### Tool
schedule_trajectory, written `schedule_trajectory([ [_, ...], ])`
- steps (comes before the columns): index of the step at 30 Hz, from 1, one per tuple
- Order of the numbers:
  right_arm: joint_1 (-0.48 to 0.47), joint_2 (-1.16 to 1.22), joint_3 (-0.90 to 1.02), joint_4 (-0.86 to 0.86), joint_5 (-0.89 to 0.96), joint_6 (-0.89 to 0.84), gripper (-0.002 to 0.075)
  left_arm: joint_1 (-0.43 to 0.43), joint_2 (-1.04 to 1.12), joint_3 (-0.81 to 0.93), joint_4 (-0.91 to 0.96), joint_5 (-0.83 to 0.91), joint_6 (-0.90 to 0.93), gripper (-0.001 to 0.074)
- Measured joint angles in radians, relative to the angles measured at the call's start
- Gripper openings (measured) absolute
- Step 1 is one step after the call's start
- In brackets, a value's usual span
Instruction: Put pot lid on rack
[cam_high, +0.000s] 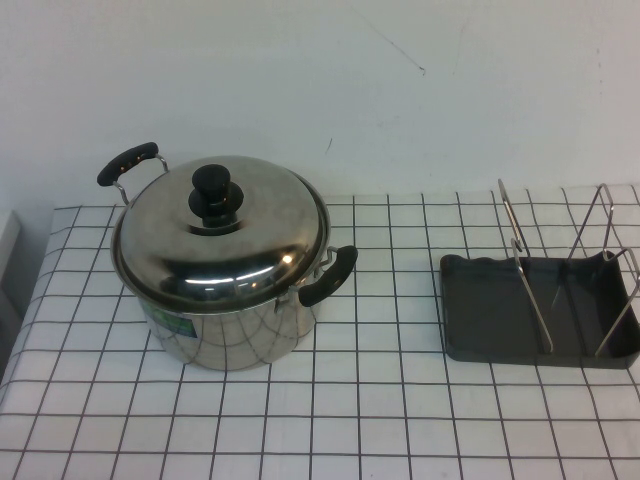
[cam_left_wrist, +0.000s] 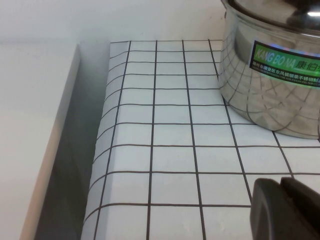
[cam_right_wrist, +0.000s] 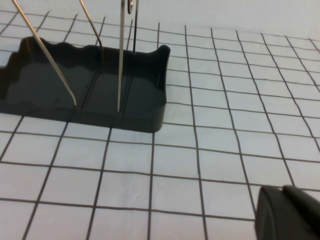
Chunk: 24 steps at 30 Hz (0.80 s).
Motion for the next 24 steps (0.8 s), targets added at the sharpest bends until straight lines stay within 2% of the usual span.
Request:
schedule_trajectory([
  [8, 0.000, 0.000, 0.000, 0.000, 0.000, 0.000, -0.0004, 0.000, 0.000, 0.002, 0.000, -0.031, -0.002, -0.0002],
  [11, 0.000, 0.000, 0.000, 0.000, 0.000, 0.000, -0.0004, 0.000, 0.000, 0.008, 0.000, -0.110, -0.002, -0.0002],
  [18, 0.000, 0.000, 0.000, 0.000, 0.000, 0.000, -0.0004, 0.000, 0.000, 0.008, 0.000, -0.421, -0.002, -0.0002],
  [24, 0.000, 0.000, 0.004, -0.019, -0.018, 0.000, -0.0004, 0.000, 0.000, 0.008, 0.011, -0.544, 0.001, -0.0002],
])
